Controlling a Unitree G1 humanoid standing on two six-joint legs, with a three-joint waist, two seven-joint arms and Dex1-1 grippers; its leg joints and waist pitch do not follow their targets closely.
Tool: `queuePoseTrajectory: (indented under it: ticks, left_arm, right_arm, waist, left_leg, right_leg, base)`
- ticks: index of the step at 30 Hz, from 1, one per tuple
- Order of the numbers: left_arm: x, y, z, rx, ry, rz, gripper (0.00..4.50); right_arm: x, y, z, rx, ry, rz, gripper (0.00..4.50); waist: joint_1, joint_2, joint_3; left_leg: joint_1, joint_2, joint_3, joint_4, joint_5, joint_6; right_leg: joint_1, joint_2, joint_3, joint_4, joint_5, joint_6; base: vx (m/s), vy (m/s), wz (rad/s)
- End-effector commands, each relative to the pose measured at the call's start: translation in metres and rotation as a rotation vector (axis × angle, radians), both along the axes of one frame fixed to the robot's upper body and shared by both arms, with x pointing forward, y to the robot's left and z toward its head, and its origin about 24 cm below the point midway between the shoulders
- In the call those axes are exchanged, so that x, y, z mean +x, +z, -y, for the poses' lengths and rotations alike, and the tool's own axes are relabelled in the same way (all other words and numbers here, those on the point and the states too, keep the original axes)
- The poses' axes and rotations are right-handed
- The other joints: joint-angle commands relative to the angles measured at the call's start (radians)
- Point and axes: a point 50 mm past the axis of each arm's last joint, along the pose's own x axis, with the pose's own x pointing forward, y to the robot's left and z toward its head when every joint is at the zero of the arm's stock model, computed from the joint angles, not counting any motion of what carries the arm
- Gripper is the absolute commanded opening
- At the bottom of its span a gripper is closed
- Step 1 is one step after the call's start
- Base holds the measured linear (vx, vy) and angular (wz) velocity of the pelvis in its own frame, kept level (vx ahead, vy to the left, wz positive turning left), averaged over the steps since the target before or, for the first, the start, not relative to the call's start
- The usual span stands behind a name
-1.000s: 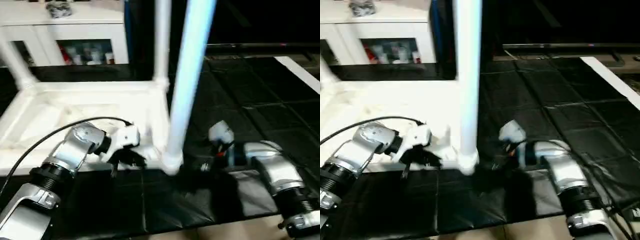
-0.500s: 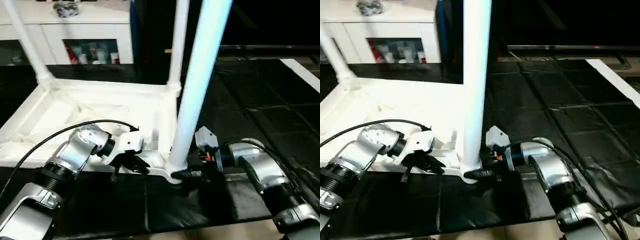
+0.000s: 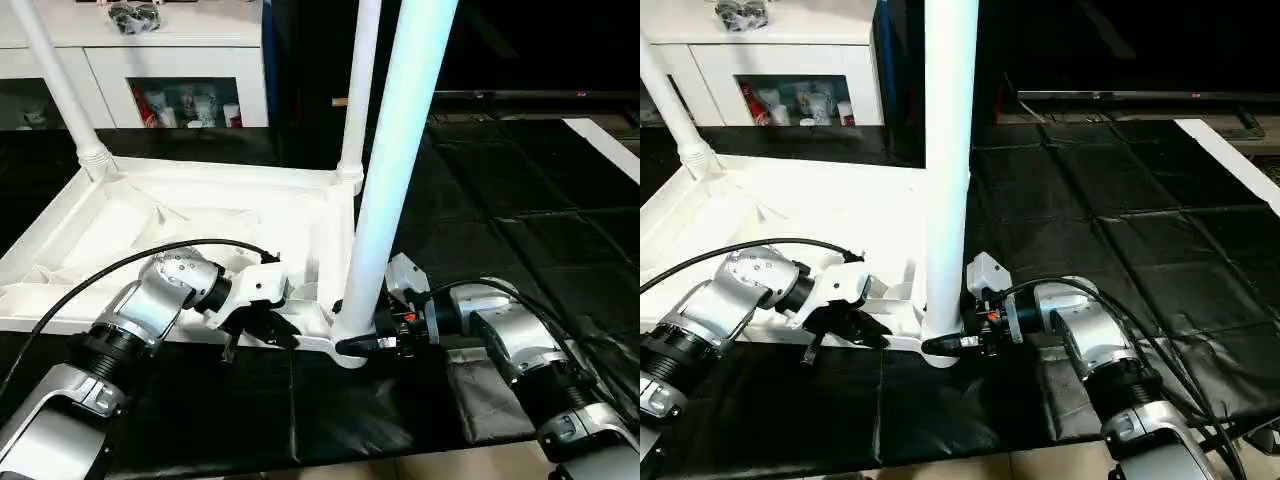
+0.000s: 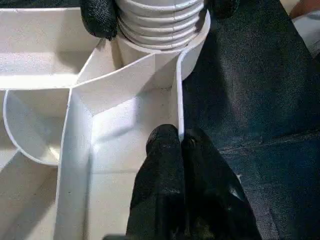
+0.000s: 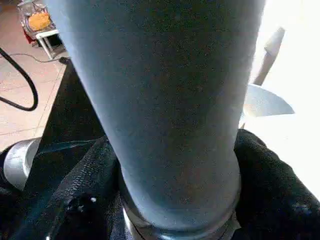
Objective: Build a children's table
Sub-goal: Rotate leg to tighten
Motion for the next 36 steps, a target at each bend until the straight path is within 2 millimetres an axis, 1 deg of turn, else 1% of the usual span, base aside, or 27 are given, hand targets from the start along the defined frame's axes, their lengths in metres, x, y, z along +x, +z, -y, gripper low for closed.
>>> queuePoseTrajectory:
  ticks: [1,2,3,6,7,9,10,11,13,14,15,16,17,18,19,20,22,25,27,28,29,30,31,32,33,34,36]
  left_arm:
    - [-0.002,0.002,0.008,-0.010,-0.053,-0.012,0.00]
    - [-0.001,0.002,0.008,-0.024,-0.035,-0.018,0.00]
    - [-0.001,0.002,0.009,-0.037,-0.017,-0.023,0.00]
    - [0.002,0.003,0.011,-0.077,0.055,-0.029,0.00]
    - [0.003,0.003,0.012,-0.087,0.083,-0.029,0.00]
    - [0.007,0.003,0.017,-0.131,0.177,-0.025,0.00]
    - [0.010,0.003,0.021,-0.153,0.227,-0.012,0.00]
    - [0.010,0.003,0.022,-0.160,0.243,-0.007,0.00]
    - [0.011,0.003,0.024,-0.169,0.264,0.000,0.00]
    - [0.014,0.004,0.030,-0.191,0.319,0.010,0.00]
    - [0.015,0.005,0.038,-0.210,0.363,0.011,0.00]
    - [0.016,0.007,0.048,-0.233,0.418,0.013,0.00]
    - [0.017,0.009,0.058,-0.254,0.460,0.009,0.00]
    - [0.018,0.010,0.064,-0.264,0.481,0.009,0.00]
    - [0.019,0.012,0.068,-0.271,0.501,0.014,0.00]
    - [0.020,0.013,0.072,-0.274,0.516,0.019,0.00]
    - [0.023,0.015,0.081,-0.286,0.548,0.029,0.00]
    - [0.023,0.015,0.084,-0.288,0.551,0.036,0.00]
    - [0.023,0.015,0.085,-0.277,0.555,0.043,0.00]
    - [0.024,0.013,0.082,-0.261,0.570,0.057,0.00]
    - [0.024,0.013,0.080,-0.256,0.575,0.061,0.00]
    - [0.024,0.013,0.079,-0.252,0.583,0.063,0.00]
    - [0.025,0.013,0.078,-0.251,0.588,0.063,0.00]
    - [0.025,0.012,0.075,-0.243,0.599,0.072,0.00]
    - [0.026,0.011,0.073,-0.236,0.600,0.079,0.00]
    - [0.026,0.011,0.073,-0.236,0.600,0.079,0.00]
    - [0.026,0.008,0.068,-0.226,0.591,0.094,0.00]
  right_arm:
    - [0.001,0.001,0.000,0.013,0.000,-0.012,2.76]
    - [0.000,0.001,-0.001,0.021,-0.008,-0.018,2.76]
    - [0.000,0.000,-0.001,0.035,-0.020,-0.029,2.75]
    - [-0.001,-0.002,-0.003,0.078,-0.098,-0.060,2.75]
    - [-0.001,-0.003,-0.004,0.087,-0.130,-0.074,2.75]
    - [0.000,-0.007,-0.009,0.102,-0.226,-0.079,2.75]
    - [0.001,-0.010,-0.014,0.106,-0.287,-0.079,2.75]
    - [0.001,-0.010,-0.015,0.107,-0.307,-0.078,2.75]
    - [0.002,-0.011,-0.017,0.108,-0.333,-0.077,2.75]
    - [0.004,-0.014,-0.024,0.112,-0.405,-0.090,2.75]
    - [0.008,-0.016,-0.031,0.114,-0.470,-0.097,2.75]
    - [0.013,-0.018,-0.042,0.111,-0.551,-0.106,2.75]
    - [0.017,-0.019,-0.052,0.103,-0.610,-0.112,2.75]
    - [0.020,-0.019,-0.057,0.094,-0.639,-0.113,2.74]
    - [0.023,-0.019,-0.061,0.080,-0.668,-0.107,2.74]
    - [0.026,-0.018,-0.063,0.066,-0.692,-0.104,2.74]
    - [0.033,-0.018,-0.068,0.038,-0.754,-0.112,2.74]
    - [0.035,-0.016,-0.070,0.045,-0.760,-0.107,2.74]
    - [0.035,-0.014,-0.073,0.055,-0.760,-0.099,2.74]
    - [0.035,-0.014,-0.074,0.068,-0.762,-0.101,2.74]
    - [0.034,-0.014,-0.074,0.072,-0.762,-0.103,3.09]
    - [0.035,-0.014,-0.073,0.076,-0.765,-0.104,3.30]
    - [0.035,-0.014,-0.073,0.077,-0.769,-0.103,3.30]
    - [0.035,-0.015,-0.068,0.084,-0.772,-0.101,3.54]
    - [0.034,-0.015,-0.065,0.089,-0.772,-0.097,3.63]
    - [0.034,-0.015,-0.065,0.089,-0.772,-0.097,3.63]
    - [0.032,-0.015,-0.053,0.097,-0.762,-0.065,3.82]
  waist:
    - [-0.008,0.003,-0.070]
    - [-0.008,0.003,-0.070]
    - [-0.008,0.010,-0.070]
    - [-0.007,0.006,-0.070]
    - [-0.009,0.008,-0.067]
    - [-0.015,0.006,-0.065]
    - [-0.015,0.006,-0.065]
    - [-0.019,0.009,-0.063]
    - [-0.028,0.006,-0.064]
    - [-0.038,0.005,-0.064]
    - [-0.041,0.007,-0.062]
    - [-0.046,0.005,-0.063]
    - [-0.063,0.006,-0.061]
    - [-0.067,0.004,-0.061]
    - [-0.072,0.005,-0.064]
    - [-0.077,0.005,-0.063]
    - [-0.087,0.007,-0.067]
    - [-0.084,0.008,-0.071]
    - [-0.082,0.008,-0.071]
    - [-0.082,0.008,-0.070]
    - [-0.082,0.008,-0.069]
    - [-0.082,0.009,-0.068]
    - [-0.082,0.009,-0.066]
    - [-0.083,0.008,-0.065]
    - [-0.083,0.009,-0.064]
    - [-0.083,0.008,-0.064]
    - [-0.081,0.009,-0.065]
  left_leg:
    - [0.005,0.026,0.001,-0.065,-0.197,0.031]
    - [0.006,0.026,0.001,-0.065,-0.197,0.031]
    - [0.007,0.026,0.000,-0.065,-0.196,0.030]
    - [0.006,0.027,0.000,-0.065,-0.200,0.029]
    - [0.005,0.026,-0.001,-0.067,-0.211,0.023]
    - [0.005,0.024,-0.003,-0.069,-0.237,0.008]
    - [0.005,0.024,-0.003,-0.069,-0.237,0.008]
    - [0.010,0.021,-0.004,-0.069,-0.262,-0.002]
    - [0.004,0.018,-0.008,-0.071,-0.256,-0.004]
    - [0.002,0.020,-0.008,-0.072,-0.250,-0.005]
    - [0.002,0.018,-0.008,-0.071,-0.255,-0.003]
    - [0.003,0.019,-0.008,-0.071,-0.255,-0.007]
    - [-0.001,0.015,-0.012,-0.071,-0.264,-0.019]
    - [-0.004,0.013,-0.012,-0.071,-0.258,-0.019]
    - [-0.005,0.011,-0.012,-0.069,-0.238,-0.012]
    - [-0.005,0.010,-0.011,-0.068,-0.233,-0.007]
    - [-0.006,0.010,-0.008,-0.064,-0.208,0.007]
    - [-0.004,0.010,-0.004,-0.060,-0.170,0.031]
    - [-0.006,0.012,-0.003,-0.061,-0.158,0.042]
    - [-0.005,0.013,-0.003,-0.062,-0.160,0.043]
    - [-0.005,0.013,-0.003,-0.062,-0.163,0.043]
    - [-0.003,0.013,-0.003,-0.064,-0.178,0.040]
    - [-0.002,0.013,-0.003,-0.064,-0.196,0.036]
    - [-0.002,0.013,-0.003,-0.065,-0.210,0.033]
    - [0.000,0.013,-0.003,-0.066,-0.218,0.030]
    - [0.000,0.013,-0.004,-0.066,-0.219,0.030]
    - [0.000,0.015,-0.004,-0.066,-0.216,0.031]
  right_leg:
    - [0.054,-0.067,0.052,-0.068,-0.291,-0.175]
    - [0.053,-0.067,0.052,-0.068,-0.290,-0.175]
    - [0.053,-0.067,0.052,-0.067,-0.285,-0.179]
    - [0.053,-0.067,0.052,-0.068,-0.278,-0.183]
    - [0.053,-0.065,0.052,-0.070,-0.293,-0.179]
    - [0.054,-0.067,0.051,-0.075,-0.352,-0.158]
    - [0.054,-0.067,0.051,-0.075,-0.352,-0.158]
    - [0.049,-0.069,0.050,-0.083,-0.395,-0.146]
    - [0.056,-0.068,0.048,-0.083,-0.406,-0.135]
    - [0.055,-0.067,0.050,-0.081,-0.397,-0.134]
    - [0.052,-0.066,0.049,-0.082,-0.401,-0.137]
    - [0.052,-0.067,0.049,-0.082,-0.400,-0.139]
    - [0.055,-0.070,0.042,-0.086,-0.457,-0.129]
    - [0.057,-0.069,0.041,-0.087,-0.467,-0.121]
    - [0.058,-0.069,0.043,-0.089,-0.453,-0.118]
    - [0.055,-0.067,0.044,-0.089,-0.440,-0.121]
    - [0.055,-0.063,0.047,-0.082,-0.360,-0.149]
    - [0.057,-0.059,0.050,-0.073,-0.246,-0.184]
    - [0.060,-0.060,0.050,-0.069,-0.215,-0.193]
    - [0.060,-0.060,0.049,-0.069,-0.213,-0.196]
    - [0.060,-0.060,0.049,-0.069,-0.218,-0.196]
    - [0.060,-0.061,0.049,-0.073,-0.240,-0.193]
    - [0.059,-0.062,0.048,-0.076,-0.271,-0.187]
    - [0.059,-0.062,0.048,-0.079,-0.300,-0.177]
    - [0.057,-0.062,0.048,-0.082,-0.322,-0.169]
    - [0.057,-0.062,0.048,-0.082,-0.325,-0.166]
    - [0.057,-0.062,0.050,-0.081,-0.310,-0.166]
  base:
    - [0.000,0.000,0.00]
    - [0.000,0.000,0.00]
    - [0.000,0.000,0.00]
    - [0.000,0.000,0.00]
    - [0.000,0.000,0.00]
    - [0.000,0.000,0.00]
    - [0.000,0.000,0.00]
    - [0.000,0.000,0.00]
    - [0.000,0.000,0.00]
    - [0.000,0.000,0.00]
    - [0.000,0.000,0.00]
    - [0.000,0.000,0.00]
    - [0.000,0.000,0.00]
    - [0.000,0.000,0.00]
    - [0.000,0.000,0.00]
    - [0.000,0.000,0.00]
    - [0.000,0.000,0.00]
    - [0.000,0.000,0.00]
    - [0.000,0.000,0.00]
    - [0.000,0.000,0.00]
    - [0.000,0.000,0.00]
    - [0.000,0.000,0.00]
    - [0.000,0.000,0.00]
    - [0.000,0.000,0.00]
    - [0.000,0.000,0.00]
    - [0.000,0.000,0.00]
    - [0.000,0.000,0.00]
